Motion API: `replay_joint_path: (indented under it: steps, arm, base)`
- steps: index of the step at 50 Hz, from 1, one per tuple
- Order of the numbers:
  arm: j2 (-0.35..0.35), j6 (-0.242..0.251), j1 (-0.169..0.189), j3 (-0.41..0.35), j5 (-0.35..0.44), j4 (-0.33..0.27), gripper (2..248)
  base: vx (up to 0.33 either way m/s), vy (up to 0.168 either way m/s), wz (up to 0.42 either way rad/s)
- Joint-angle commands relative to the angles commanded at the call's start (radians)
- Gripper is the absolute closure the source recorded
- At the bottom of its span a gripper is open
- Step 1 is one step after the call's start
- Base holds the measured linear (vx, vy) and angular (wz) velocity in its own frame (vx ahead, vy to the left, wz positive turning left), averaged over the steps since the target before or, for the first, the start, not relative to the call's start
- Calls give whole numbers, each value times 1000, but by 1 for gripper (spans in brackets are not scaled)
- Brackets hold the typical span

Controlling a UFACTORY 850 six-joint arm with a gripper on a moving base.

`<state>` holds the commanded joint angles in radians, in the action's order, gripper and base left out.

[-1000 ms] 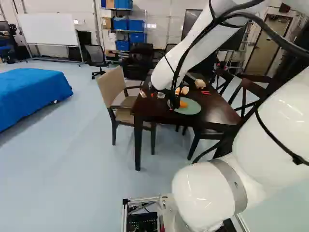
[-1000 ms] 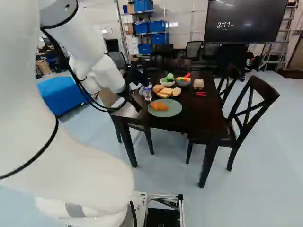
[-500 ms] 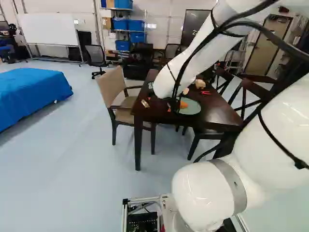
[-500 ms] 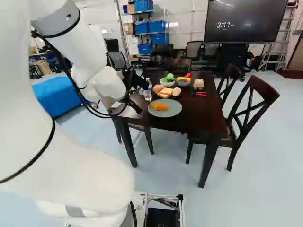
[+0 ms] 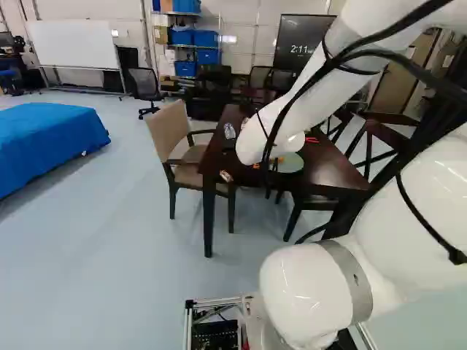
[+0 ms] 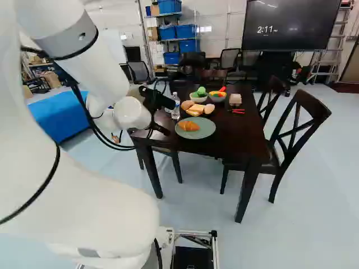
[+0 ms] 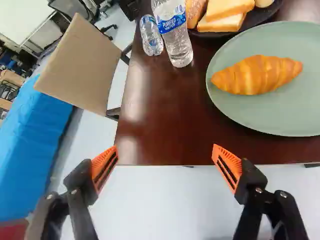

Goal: Move the croissant to the empty plate

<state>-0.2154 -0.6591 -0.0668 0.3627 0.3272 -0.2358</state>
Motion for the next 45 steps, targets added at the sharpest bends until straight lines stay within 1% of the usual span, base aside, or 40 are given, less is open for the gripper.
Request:
replay_joint_path:
  steps: [10, 21, 37, 45]
  arm:
    - [-11, 116, 12, -48, 96, 41, 3]
    - [-23, 232, 24, -97, 192, 83, 3]
    - [-36, 374, 38, -156, 310, 134, 3]
    - [-42, 433, 44, -181, 358, 155, 3]
  base:
    - [0, 0, 0]
    - [0, 0, 0]
    - [0, 0, 0]
    - [0, 0, 0]
